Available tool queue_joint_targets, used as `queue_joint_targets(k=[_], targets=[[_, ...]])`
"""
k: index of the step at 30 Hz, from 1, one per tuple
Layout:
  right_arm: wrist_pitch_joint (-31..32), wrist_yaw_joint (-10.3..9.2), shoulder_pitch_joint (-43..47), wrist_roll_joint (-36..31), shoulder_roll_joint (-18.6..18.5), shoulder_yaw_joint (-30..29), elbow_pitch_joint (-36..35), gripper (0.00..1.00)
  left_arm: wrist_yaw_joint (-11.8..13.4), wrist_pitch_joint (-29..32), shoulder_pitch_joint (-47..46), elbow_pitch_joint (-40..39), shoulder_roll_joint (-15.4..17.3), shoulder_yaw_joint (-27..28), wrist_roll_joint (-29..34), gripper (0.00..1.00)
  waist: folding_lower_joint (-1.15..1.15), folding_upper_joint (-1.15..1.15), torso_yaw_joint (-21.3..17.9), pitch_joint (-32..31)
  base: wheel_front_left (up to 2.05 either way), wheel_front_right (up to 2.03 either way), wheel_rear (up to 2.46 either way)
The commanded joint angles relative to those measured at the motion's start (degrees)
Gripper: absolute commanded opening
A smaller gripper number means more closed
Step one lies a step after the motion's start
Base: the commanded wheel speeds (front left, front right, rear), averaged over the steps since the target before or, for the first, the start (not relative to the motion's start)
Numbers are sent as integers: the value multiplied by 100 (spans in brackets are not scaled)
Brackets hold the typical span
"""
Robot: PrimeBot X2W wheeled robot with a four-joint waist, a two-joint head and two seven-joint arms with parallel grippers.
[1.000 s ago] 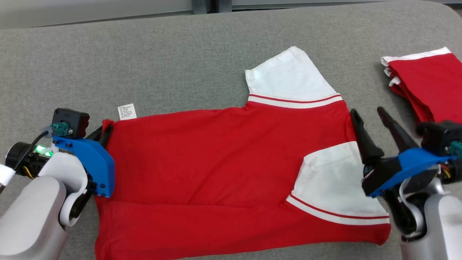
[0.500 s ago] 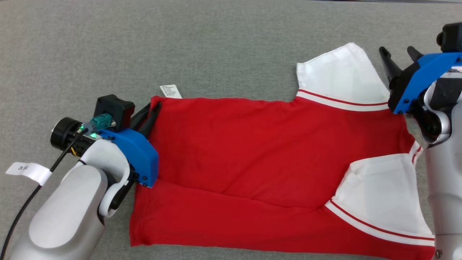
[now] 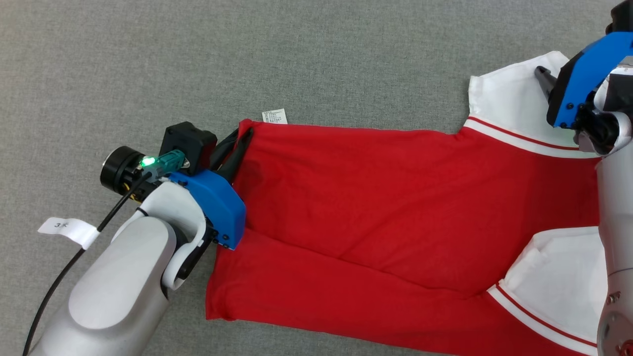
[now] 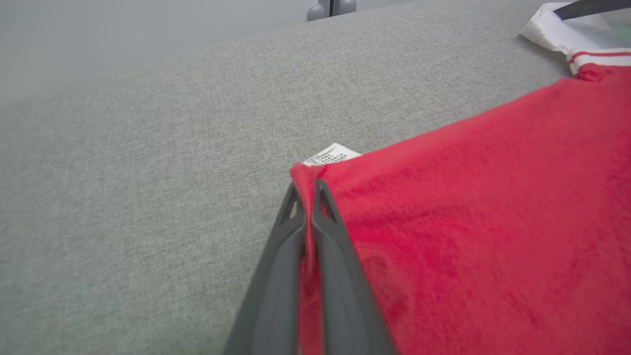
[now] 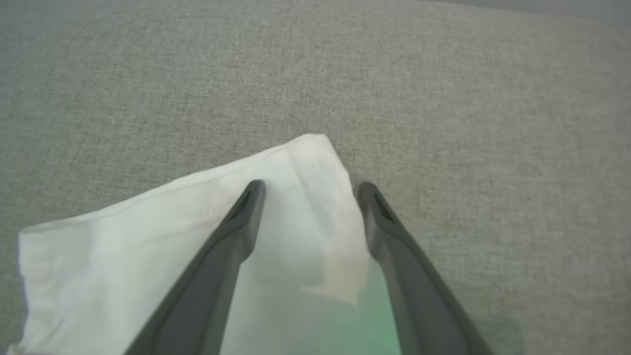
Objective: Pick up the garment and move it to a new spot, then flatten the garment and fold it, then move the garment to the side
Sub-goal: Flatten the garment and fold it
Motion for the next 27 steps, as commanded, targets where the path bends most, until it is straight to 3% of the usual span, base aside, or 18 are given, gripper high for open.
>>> queue_joint_targets(k=[1,2,3,4,6,7,8,15,21,27], targets=[[105,2,-123,-67,16,87,98,100,-14,-54,-115,38,-13,-20,27,0,0,0,-8,-8,0,0,0],[136,2,-140,-87,21,129,127,82,-20,-58,-118,57,-13,-19,14,0,0,0,-18,-13,0,0,0],[147,2,-170,-118,5,184,147,57,-25,-75,-122,78,-12,-17,1,0,0,0,-28,-17,0,0,0],[140,2,-194,-129,-11,258,171,42,-33,-92,-128,94,-12,-16,-15,0,0,0,-36,-21,0,0,0],[50,2,-218,-108,-32,332,197,28,-41,-110,-143,130,-9,-10,-38,0,0,0,-49,-27,0,0,0],[-40,2,-227,-75,-22,329,203,10,-43,-113,-151,143,-4,-3,-50,0,0,0,-59,-26,0,0,0],[-145,2,-237,-46,-4,324,209,0,-44,-126,-160,158,-1,5,-61,0,0,0,-68,-22,0,0,0],[-1134,2,-161,136,22,470,225,0,-16,-202,-139,258,60,58,-107,0,0,0,-197,-130,0,0,0],[-1731,2,256,682,-88,1036,88,0,28,-266,60,313,173,119,-168,0,0,0,-393,-403,0,0,0],[-2334,2,1164,1611,-345,1852,-611,0,112,-325,446,210,330,163,-275,0,0,0,-659,-879,0,0,0]])
